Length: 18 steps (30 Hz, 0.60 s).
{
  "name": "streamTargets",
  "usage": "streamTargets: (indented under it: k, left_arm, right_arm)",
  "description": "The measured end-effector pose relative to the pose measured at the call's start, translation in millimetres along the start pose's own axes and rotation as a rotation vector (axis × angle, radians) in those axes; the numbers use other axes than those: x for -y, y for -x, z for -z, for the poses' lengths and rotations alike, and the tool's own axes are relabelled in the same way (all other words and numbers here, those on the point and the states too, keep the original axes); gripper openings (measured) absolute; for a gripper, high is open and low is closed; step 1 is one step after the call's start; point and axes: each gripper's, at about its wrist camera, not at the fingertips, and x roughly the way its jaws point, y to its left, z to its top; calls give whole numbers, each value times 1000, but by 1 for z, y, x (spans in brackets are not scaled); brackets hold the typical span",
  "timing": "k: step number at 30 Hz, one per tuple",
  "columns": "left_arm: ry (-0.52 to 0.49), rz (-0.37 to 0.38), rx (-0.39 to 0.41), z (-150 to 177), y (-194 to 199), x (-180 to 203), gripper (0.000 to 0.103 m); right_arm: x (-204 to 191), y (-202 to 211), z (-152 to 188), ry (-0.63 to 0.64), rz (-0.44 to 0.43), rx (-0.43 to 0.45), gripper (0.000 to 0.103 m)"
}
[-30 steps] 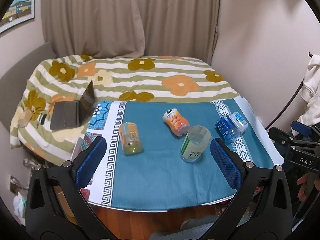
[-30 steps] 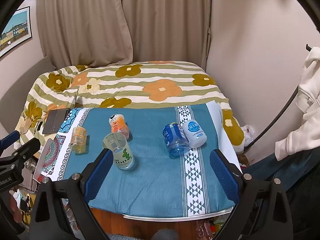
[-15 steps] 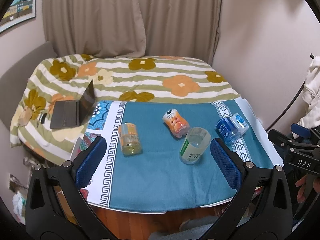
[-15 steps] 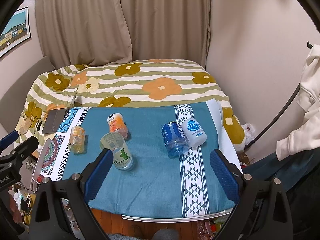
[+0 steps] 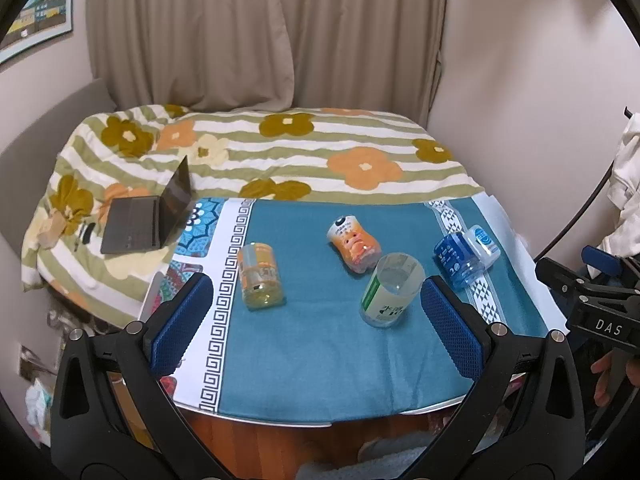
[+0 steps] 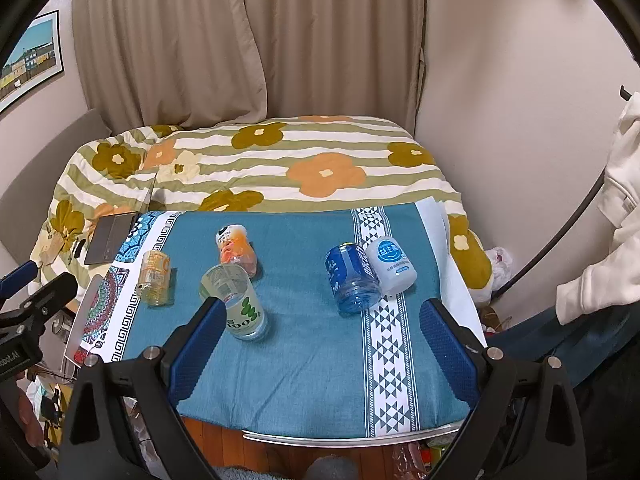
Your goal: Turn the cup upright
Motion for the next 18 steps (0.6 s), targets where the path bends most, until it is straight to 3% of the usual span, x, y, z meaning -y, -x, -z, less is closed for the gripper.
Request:
streamTargets:
  k: [18]
  left_arm:
    - [-17,-60,58,0,7,8,103]
  right_arm:
    - [-2,1,-2,6,-9,3,97]
